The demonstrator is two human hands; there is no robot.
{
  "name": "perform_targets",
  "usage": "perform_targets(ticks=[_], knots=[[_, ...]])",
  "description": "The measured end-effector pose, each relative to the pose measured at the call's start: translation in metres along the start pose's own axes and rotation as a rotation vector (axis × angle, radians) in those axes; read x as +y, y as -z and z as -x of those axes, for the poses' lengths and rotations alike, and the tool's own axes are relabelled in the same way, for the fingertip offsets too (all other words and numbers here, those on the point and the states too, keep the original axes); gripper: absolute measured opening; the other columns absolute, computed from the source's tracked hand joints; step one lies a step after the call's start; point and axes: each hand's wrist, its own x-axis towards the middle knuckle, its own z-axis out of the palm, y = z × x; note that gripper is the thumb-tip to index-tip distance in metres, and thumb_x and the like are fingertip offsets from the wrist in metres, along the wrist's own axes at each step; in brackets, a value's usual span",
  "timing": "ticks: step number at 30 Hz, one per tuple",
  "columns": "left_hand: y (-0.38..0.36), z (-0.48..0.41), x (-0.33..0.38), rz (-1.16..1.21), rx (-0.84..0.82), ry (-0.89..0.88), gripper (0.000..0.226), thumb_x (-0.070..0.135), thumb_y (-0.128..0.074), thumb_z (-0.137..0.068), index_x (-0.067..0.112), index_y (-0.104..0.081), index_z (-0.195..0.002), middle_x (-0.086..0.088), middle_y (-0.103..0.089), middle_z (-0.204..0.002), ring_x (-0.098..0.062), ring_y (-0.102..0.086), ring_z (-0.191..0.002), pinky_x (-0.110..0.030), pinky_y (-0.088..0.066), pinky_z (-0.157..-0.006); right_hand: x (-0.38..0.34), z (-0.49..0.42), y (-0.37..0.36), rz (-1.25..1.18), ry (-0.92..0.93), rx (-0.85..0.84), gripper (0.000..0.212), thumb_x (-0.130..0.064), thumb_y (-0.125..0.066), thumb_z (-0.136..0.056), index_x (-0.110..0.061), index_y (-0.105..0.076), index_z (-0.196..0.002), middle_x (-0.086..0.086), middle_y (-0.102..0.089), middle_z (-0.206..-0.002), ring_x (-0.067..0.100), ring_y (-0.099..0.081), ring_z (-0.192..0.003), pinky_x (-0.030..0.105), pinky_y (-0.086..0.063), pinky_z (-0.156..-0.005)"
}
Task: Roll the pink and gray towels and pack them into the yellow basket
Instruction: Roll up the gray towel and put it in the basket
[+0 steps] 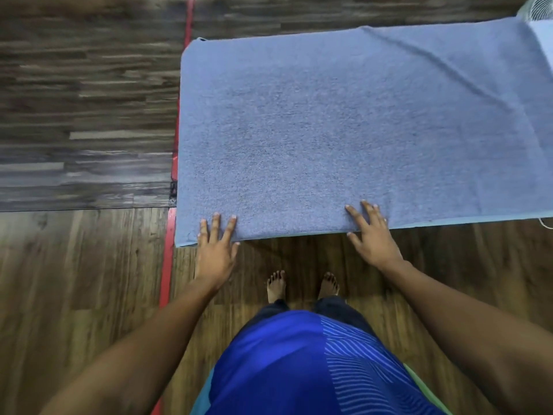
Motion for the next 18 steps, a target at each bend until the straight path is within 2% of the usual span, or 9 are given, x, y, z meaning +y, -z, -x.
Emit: perform_targets(ticks=[4, 7, 10, 12, 15, 18], knots=[[-0.002, 0.004, -0.006, -0.041, 0.011, -0.005, 0.060, 0.034, -0.046, -0.100, 0.030, -0.019, -0.153, -0.010, -0.011, -0.161, -0.040, -0.002, -0.147, -0.049, -0.014, -0.119, 0.000, 0.011, -0.004, 0.052, 0.002, 0.022, 0.073, -0.025, -0.058, -0.092, -0.031, -0.019, -0.153, 0.008, -0.010, -0.161, 0.031, -0.004, -0.149, 0.048, -0.014, -0.120], [0.003, 0.004, -0.007, -0.044, 0.035, 0.002, 0.057, 0.028, -0.052, -0.097, 0.029, -0.032, -0.150, -0.011, -0.024, -0.158, -0.039, -0.014, -0.145, -0.051, -0.022, -0.116, 0.001, 0.017, -0.008, 0.095, -0.010, 0.031, 0.077, -0.024, -0.060, -0.089, -0.033, -0.018, -0.152, 0.008, -0.013, -0.160, 0.031, -0.008, -0.148, 0.047, -0.015, -0.120], [0.014, -0.006, 0.010, -0.040, 0.101, 0.094, 0.044, 0.023, -0.053, -0.093, 0.022, -0.049, -0.137, -0.013, -0.041, -0.145, -0.038, -0.035, -0.132, -0.052, -0.032, -0.106, 0.000, 0.015, -0.003, 0.076, -0.026, 0.035, 0.073, -0.023, -0.058, -0.088, -0.035, -0.023, -0.151, 0.005, -0.018, -0.158, 0.027, -0.013, -0.147, 0.048, -0.016, -0.119], [0.021, -0.019, 0.033, -0.047, 0.163, 0.133, 0.036, 0.022, -0.053, -0.091, 0.016, -0.053, -0.127, -0.016, -0.049, -0.132, -0.037, -0.042, -0.119, -0.049, -0.035, -0.099, 0.004, 0.013, 0.004, 0.002, -0.056, 0.092, 0.065, -0.023, -0.058, -0.088, -0.030, -0.032, -0.147, 0.007, -0.029, -0.153, 0.028, -0.024, -0.142, 0.046, -0.022, -0.117], [0.026, -0.042, 0.083, -0.038, 0.181, 0.037, 0.037, 0.022, -0.055, -0.090, 0.014, -0.054, -0.126, -0.015, -0.050, -0.129, -0.035, -0.043, -0.118, -0.047, -0.034, -0.100, 0.027, 0.015, 0.022, -0.160, -0.161, 0.250, 0.053, -0.020, -0.061, -0.086, -0.022, -0.048, -0.138, 0.010, -0.045, -0.140, 0.031, -0.041, -0.129, 0.045, -0.034, -0.108], [0.019, -0.065, 0.148, -0.016, 0.150, -0.107, 0.036, 0.021, -0.058, -0.089, 0.016, -0.057, -0.125, -0.012, -0.052, -0.128, -0.034, -0.045, -0.118, -0.044, -0.034, -0.100, 0.075, 0.017, 0.045, -0.238, -0.212, 0.366, 0.043, -0.016, -0.061, -0.087, -0.018, -0.056, -0.129, 0.008, -0.053, -0.128, 0.030, -0.046, -0.122, 0.042, -0.038, -0.103]])
